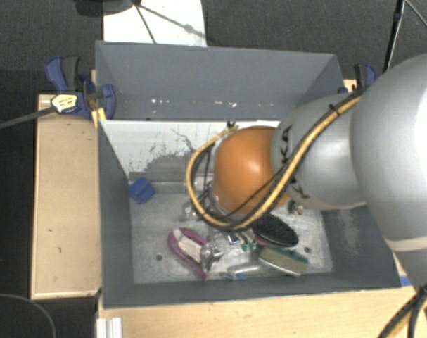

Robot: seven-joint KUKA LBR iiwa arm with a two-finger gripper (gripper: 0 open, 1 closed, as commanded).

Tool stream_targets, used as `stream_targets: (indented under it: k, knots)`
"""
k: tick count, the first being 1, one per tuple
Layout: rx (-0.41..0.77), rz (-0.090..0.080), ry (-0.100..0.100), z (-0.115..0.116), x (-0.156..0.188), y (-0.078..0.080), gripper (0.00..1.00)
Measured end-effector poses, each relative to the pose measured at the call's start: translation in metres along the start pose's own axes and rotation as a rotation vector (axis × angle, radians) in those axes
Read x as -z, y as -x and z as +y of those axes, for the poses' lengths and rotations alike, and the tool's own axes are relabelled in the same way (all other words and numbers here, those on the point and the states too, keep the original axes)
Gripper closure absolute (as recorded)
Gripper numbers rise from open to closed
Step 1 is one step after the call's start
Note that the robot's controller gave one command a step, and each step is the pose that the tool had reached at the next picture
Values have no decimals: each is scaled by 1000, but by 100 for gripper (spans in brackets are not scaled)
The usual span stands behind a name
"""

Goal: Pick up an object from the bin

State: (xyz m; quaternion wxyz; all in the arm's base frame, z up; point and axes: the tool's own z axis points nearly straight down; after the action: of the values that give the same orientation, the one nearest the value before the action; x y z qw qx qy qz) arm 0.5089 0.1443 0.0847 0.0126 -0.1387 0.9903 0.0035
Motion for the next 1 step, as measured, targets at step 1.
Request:
stream_targets:
  k: [1]
  knots:
    - [-5,4,2,1,1,-1,100]
